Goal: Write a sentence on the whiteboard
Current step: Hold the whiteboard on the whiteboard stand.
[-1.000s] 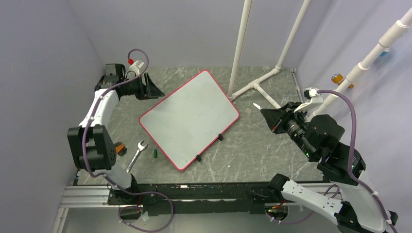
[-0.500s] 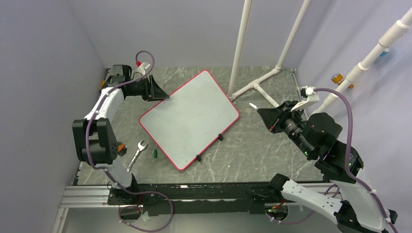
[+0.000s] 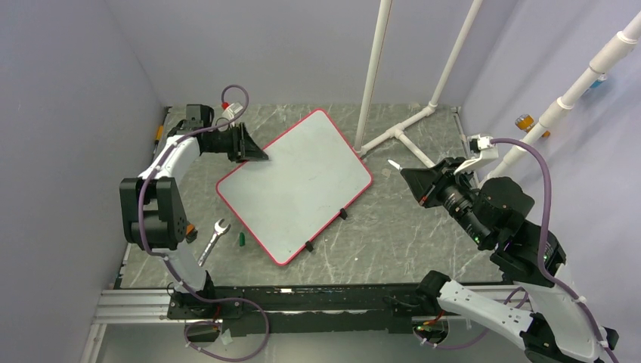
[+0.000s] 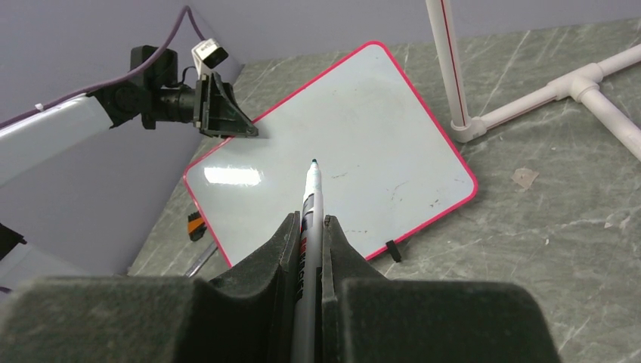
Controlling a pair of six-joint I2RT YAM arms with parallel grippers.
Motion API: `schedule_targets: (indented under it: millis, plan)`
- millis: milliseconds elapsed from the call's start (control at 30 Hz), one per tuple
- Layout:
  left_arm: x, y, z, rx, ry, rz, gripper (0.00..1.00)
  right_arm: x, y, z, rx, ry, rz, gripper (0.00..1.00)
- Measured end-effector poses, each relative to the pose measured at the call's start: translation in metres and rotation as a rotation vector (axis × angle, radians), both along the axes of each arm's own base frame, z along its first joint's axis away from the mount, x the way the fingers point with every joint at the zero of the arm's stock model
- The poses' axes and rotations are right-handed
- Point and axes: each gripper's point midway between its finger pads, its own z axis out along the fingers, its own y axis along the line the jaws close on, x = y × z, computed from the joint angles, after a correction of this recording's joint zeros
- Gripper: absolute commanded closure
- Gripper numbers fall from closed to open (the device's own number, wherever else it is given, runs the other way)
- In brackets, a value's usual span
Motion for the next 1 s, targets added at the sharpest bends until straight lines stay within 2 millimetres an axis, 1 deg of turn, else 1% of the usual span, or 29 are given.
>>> schedule_targets:
  millis: [200, 367, 533, 633, 700, 733, 900, 1000]
  plan:
    - [-0.005, -0.002, -0.013, 0.009, 0.046, -0.016, 0.69, -0.003, -0.003, 0.003, 0.012, -0.012, -0.001, 1.00]
    - [-0.009, -0.006, -0.015, 0.015, 0.050, -0.035, 0.75, -0.004, -0.004, 0.004, 0.017, -0.017, -0.001, 1.00]
    - [-0.008, -0.008, -0.012, 0.019, 0.030, -0.045, 0.83, -0.004, -0.004, 0.002, 0.014, -0.013, 0.000, 1.00]
    - [-0.008, -0.010, -0.010, 0.019, 0.019, -0.054, 0.91, -0.003, -0.004, 0.001, 0.012, -0.011, 0.000, 1.00]
    - [-0.009, -0.012, -0.006, 0.015, 0.010, -0.062, 0.98, -0.003, -0.004, 0.001, 0.012, -0.012, -0.001, 1.00]
    - [-0.010, -0.013, -0.003, 0.014, -0.001, -0.069, 1.00, -0.003, -0.004, 0.001, 0.012, -0.011, -0.001, 1.00]
    - [-0.015, -0.019, 0.008, 0.039, -0.044, -0.091, 1.00, -0.003, -0.004, 0.001, 0.012, -0.011, 0.000, 1.00]
    - [-0.017, -0.022, 0.009, 0.049, -0.057, -0.101, 1.00, -0.003, -0.004, 0.001, 0.012, -0.011, 0.000, 1.00]
